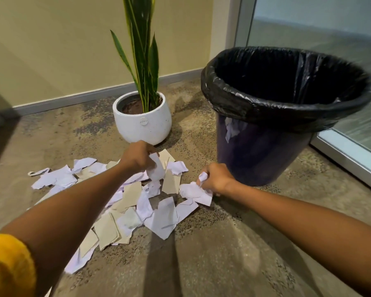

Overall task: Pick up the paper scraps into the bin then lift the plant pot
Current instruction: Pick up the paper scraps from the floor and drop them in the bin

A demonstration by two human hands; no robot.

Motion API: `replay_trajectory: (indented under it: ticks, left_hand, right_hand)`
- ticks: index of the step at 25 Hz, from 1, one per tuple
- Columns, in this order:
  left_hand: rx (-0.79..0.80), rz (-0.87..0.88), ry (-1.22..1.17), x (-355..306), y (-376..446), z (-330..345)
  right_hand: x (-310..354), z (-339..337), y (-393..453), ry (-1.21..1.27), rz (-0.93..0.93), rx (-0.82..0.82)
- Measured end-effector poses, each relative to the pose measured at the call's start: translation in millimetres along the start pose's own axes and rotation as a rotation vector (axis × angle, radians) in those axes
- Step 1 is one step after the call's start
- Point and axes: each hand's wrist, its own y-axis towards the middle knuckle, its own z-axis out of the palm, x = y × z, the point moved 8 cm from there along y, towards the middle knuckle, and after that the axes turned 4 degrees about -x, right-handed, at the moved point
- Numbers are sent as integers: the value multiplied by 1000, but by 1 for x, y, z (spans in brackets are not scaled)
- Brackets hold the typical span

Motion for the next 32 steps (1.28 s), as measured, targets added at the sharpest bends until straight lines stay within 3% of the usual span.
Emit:
replay_trajectory:
  ticks: [8,13,17,21,26,32]
  left_hand:
    - [-152,-159,-278,-6,-22,-61]
    - [-272,-174,-545,-23,-36,-101]
    - [-392,-100,-873,-58,-42,-135]
    - [-480,-33,-1028,-101,-44,-153]
    - [-310,35,-1111,-157,-38,-127]
    - [-108,88,-1169,-202,-38,-97]
  right_hand:
    - [51,-58,-36,66,-156,-113]
    - [84,-95,-61,242,-246,-169]
    - [113,-140,-82,265,-353,-366]
    - [123,-201,-107,397,-472,-599]
    - [89,-262,-103,337,-360,-882]
    - [43,-272,-79,261,-162,-845]
